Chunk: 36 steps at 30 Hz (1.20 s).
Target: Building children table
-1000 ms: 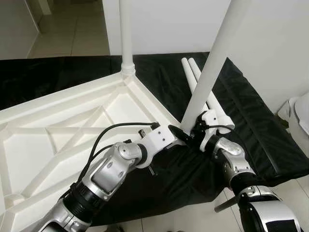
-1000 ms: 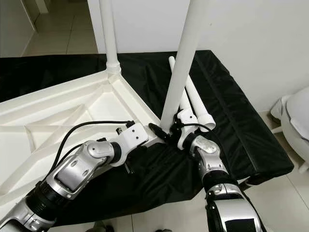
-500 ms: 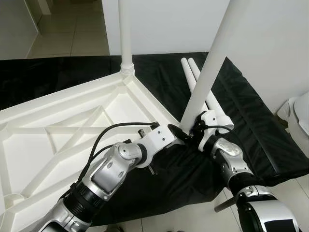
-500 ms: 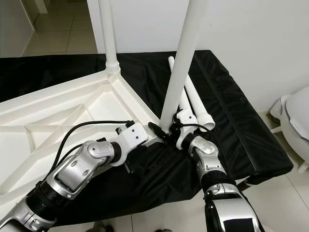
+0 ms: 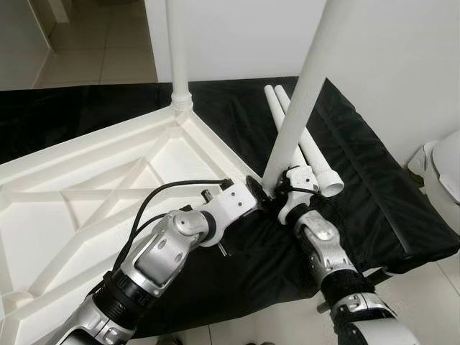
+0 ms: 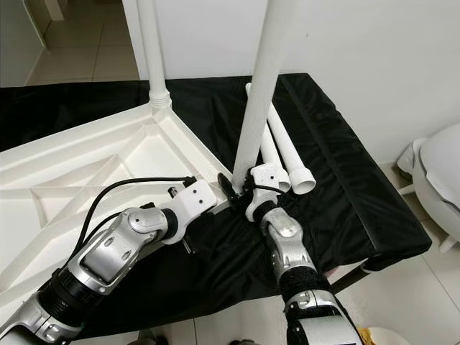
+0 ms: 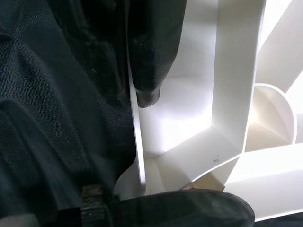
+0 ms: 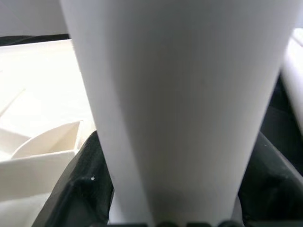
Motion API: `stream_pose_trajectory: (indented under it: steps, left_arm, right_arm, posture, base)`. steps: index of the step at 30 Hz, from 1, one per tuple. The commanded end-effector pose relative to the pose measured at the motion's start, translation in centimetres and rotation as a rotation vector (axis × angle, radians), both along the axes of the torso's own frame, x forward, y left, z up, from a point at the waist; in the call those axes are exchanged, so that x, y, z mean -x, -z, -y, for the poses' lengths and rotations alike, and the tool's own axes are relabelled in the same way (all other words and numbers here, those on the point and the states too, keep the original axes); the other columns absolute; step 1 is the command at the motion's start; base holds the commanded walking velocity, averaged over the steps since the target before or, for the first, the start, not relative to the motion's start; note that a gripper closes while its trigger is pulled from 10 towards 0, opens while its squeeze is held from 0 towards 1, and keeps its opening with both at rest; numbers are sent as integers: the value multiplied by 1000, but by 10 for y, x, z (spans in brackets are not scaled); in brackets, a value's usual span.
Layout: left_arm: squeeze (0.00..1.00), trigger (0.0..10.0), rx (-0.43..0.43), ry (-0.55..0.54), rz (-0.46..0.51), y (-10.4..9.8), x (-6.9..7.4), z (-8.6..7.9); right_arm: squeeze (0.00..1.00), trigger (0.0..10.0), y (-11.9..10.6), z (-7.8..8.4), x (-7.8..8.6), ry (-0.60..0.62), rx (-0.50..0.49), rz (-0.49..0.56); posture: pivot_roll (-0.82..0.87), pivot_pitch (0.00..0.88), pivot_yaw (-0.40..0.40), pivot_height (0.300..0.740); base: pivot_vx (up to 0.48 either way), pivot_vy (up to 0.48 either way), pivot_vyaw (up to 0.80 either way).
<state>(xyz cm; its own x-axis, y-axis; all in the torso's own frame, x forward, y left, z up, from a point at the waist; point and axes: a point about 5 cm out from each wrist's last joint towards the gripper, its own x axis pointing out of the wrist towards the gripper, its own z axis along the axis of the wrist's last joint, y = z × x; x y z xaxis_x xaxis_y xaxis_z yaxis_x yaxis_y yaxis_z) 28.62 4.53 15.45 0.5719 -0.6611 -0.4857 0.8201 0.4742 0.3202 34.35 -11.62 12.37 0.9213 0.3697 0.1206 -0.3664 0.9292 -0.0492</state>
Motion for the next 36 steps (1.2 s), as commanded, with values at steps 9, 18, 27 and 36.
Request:
stream_pose_trajectory:
  steps: [9, 18, 27, 36]
  left_arm:
    - [0, 10000, 35, 105, 36, -12, 9, 13]
    - [0, 10000, 34, 101, 34, -11, 10, 12]
    - [0, 10000, 32, 107, 36, -10, 10, 14]
    - [0, 10000, 29, 111, 39, -10, 10, 14]
  right_arm:
    - [0, 10000, 14, 23, 14, 538, -38, -64]
    - [596, 10000, 14, 14, 18, 527, -36, -100]
    - [1000, 10000, 10, 18, 16, 452, -61, -63]
    - [0, 10000, -6, 25, 7, 169, -33, -6]
  posture:
    - [-6, 98, -15, 740]
    - [-2, 87, -21, 740]
    - [-3, 81, -21, 740]
    - [-4, 68, -22, 740]
  base:
    - [0, 0, 0]
    - [0, 0, 0]
    - [0, 0, 0]
    - [0, 0, 0]
